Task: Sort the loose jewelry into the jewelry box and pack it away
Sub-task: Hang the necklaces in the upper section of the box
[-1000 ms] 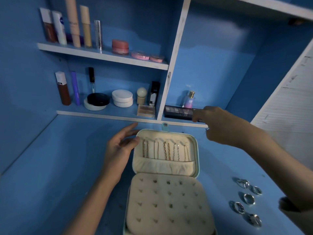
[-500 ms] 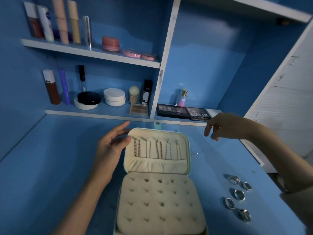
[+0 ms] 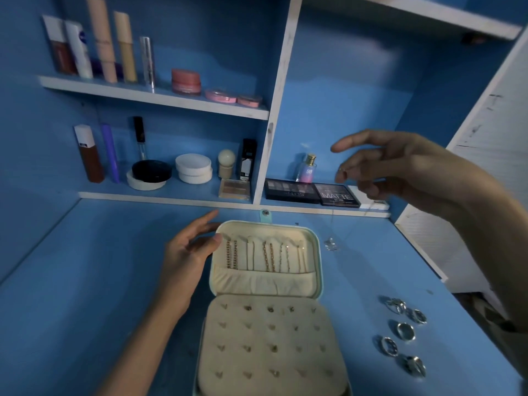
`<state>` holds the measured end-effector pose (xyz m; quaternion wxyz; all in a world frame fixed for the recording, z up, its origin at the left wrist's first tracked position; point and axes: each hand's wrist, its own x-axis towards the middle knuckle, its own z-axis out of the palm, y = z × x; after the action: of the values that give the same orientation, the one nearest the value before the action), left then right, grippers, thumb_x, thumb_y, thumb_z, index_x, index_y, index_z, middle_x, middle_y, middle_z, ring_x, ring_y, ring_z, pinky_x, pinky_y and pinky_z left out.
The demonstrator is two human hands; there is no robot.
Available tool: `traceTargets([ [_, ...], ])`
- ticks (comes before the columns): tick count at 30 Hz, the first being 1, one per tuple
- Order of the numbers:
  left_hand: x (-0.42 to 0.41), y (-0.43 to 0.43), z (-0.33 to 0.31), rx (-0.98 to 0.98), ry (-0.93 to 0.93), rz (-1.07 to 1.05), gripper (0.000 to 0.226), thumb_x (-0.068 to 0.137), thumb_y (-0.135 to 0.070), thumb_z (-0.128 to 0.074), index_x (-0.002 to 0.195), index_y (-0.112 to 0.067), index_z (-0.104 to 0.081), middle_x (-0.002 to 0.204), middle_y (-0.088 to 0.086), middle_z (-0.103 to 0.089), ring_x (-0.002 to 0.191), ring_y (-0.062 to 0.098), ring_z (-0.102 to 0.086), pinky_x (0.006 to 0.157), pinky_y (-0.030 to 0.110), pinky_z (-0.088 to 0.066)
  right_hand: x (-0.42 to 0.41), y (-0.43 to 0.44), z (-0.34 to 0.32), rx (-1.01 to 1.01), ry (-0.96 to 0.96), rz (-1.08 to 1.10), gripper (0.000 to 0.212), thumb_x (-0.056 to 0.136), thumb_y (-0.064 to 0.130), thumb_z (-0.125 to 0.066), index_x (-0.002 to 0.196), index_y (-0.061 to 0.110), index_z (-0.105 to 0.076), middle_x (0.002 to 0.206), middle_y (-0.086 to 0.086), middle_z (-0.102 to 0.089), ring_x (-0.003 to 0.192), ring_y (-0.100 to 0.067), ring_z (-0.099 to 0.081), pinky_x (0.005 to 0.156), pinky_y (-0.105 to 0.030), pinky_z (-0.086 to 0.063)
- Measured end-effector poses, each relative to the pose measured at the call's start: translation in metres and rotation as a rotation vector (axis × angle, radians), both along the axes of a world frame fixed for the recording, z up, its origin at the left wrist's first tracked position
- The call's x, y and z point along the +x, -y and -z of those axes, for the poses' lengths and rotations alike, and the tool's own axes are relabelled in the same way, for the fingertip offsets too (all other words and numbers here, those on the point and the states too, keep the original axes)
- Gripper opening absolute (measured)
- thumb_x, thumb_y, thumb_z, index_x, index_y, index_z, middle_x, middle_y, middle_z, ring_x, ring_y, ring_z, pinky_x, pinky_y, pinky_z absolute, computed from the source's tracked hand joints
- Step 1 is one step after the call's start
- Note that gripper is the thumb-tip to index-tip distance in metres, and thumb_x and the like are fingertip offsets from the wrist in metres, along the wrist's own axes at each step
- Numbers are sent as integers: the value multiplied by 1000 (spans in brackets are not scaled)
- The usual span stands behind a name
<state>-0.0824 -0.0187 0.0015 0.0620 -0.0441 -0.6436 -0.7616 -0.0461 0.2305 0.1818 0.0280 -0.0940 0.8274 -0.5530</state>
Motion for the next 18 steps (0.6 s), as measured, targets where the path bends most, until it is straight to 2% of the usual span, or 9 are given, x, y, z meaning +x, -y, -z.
traceTargets([
  [5,1,0,-1,12,4,-3,40,87,1,-59,103,-35,-64,101,-4,-69,91,2,-65,82,21,-48,2,29,-6,82,-32,-135,30,81,-7,-59,100,16,-67,82,-11,-69,49,-14,-41,44,-21,-29],
  [10,0,-1,-2,23,-6,-4,39,87,4,-59,108,-29,-65,96,-6,-69,85,-3,-65,75,13,-50,-14,60,16,170,31,-236,28,82,-7,-62,103,11,-66,82,-12,-70,47,-13,-38,43,-19,-26],
  [16,0,0,-1,11,-20,-2,41,88,3,-59,104,-34,-65,93,-7,-71,86,-1,-66,73,12,-50,-42,85,52,165,64,-173,27,83,-10,-59,100,9,-65,81,-12,-70,46,-10,-40,42,-17,-27],
  [18,0,0,-1,13,-20,0,41,88,3,-59,105,-34,-65,92,-8,-72,88,0,-67,74,14,-51,-47,89,61,300,-41,-140,25,83,-6,-61,98,13,-66,81,-7,-69,44,0,-47,44,-10,-32],
])
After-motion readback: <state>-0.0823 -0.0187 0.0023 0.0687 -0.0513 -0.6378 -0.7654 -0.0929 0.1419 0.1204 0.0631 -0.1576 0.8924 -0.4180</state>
